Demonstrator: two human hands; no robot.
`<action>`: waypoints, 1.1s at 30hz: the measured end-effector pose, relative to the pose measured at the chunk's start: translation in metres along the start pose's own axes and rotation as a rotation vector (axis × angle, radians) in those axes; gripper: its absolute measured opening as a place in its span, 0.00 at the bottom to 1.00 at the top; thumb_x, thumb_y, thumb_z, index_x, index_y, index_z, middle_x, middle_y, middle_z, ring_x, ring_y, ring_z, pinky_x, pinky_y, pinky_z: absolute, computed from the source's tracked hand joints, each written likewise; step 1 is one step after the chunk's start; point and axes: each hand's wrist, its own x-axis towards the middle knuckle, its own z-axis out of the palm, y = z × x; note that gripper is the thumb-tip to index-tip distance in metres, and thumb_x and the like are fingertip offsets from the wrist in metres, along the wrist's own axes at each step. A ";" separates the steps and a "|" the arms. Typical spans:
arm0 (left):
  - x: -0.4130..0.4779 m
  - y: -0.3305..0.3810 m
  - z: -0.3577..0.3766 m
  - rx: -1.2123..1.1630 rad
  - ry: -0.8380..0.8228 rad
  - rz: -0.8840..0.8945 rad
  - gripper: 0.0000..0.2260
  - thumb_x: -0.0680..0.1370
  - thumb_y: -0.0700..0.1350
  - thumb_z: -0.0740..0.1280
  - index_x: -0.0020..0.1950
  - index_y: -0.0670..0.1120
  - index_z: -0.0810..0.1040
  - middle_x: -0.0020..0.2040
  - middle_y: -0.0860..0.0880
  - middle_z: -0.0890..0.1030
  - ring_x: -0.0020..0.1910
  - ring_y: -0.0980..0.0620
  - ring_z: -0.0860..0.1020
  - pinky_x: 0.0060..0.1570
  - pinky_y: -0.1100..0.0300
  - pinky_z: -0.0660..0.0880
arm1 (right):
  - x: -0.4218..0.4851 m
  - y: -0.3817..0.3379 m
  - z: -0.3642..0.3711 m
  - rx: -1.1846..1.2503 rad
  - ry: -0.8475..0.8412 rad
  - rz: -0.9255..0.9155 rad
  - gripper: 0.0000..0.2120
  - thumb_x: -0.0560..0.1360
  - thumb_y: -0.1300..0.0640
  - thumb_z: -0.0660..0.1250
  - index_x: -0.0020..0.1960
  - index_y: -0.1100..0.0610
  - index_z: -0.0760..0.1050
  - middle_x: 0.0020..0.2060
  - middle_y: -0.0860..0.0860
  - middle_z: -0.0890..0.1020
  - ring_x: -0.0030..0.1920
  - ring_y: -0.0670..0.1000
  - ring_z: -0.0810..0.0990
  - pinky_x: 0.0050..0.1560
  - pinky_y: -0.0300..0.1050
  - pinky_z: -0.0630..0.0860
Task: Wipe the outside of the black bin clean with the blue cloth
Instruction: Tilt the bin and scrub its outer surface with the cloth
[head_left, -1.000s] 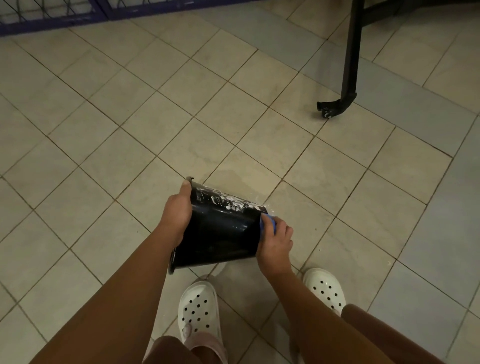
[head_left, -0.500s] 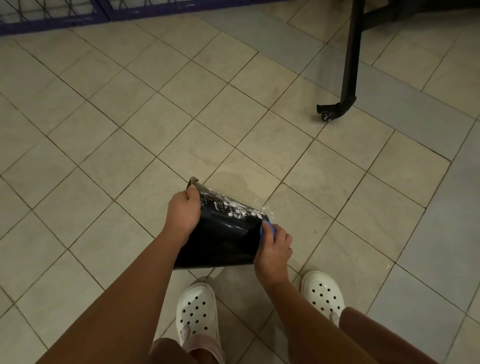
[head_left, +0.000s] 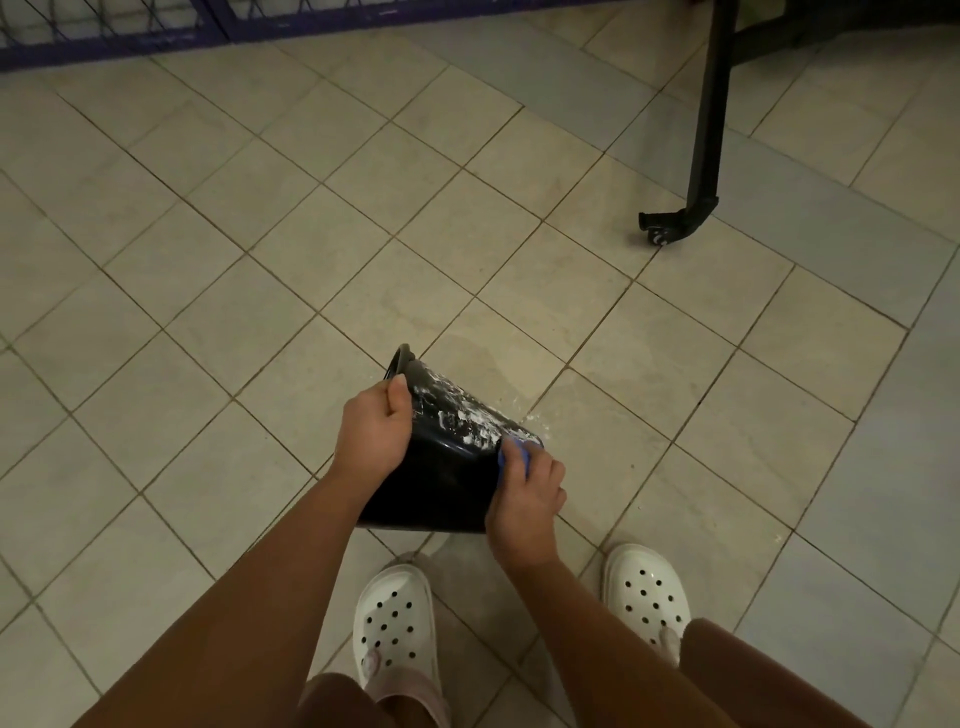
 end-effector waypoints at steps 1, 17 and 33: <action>0.001 -0.002 0.000 -0.017 0.005 -0.009 0.21 0.85 0.49 0.54 0.37 0.41 0.73 0.35 0.42 0.76 0.37 0.44 0.75 0.40 0.53 0.72 | 0.006 -0.002 -0.001 -0.008 -0.008 -0.047 0.31 0.65 0.64 0.71 0.67 0.58 0.68 0.61 0.60 0.71 0.58 0.57 0.64 0.50 0.54 0.71; 0.013 0.001 -0.014 -0.396 -0.275 -0.526 0.23 0.82 0.58 0.55 0.58 0.41 0.78 0.48 0.41 0.82 0.50 0.40 0.80 0.59 0.45 0.74 | -0.005 0.029 -0.003 -0.024 -0.018 -0.086 0.36 0.61 0.68 0.73 0.67 0.58 0.68 0.60 0.57 0.67 0.55 0.57 0.66 0.43 0.52 0.73; 0.014 -0.001 -0.004 -0.177 -0.110 -0.355 0.21 0.84 0.53 0.52 0.44 0.40 0.75 0.40 0.40 0.75 0.40 0.45 0.74 0.40 0.54 0.69 | -0.007 0.010 0.000 -0.016 -0.006 -0.044 0.35 0.62 0.66 0.74 0.66 0.57 0.68 0.60 0.58 0.71 0.57 0.56 0.67 0.47 0.53 0.74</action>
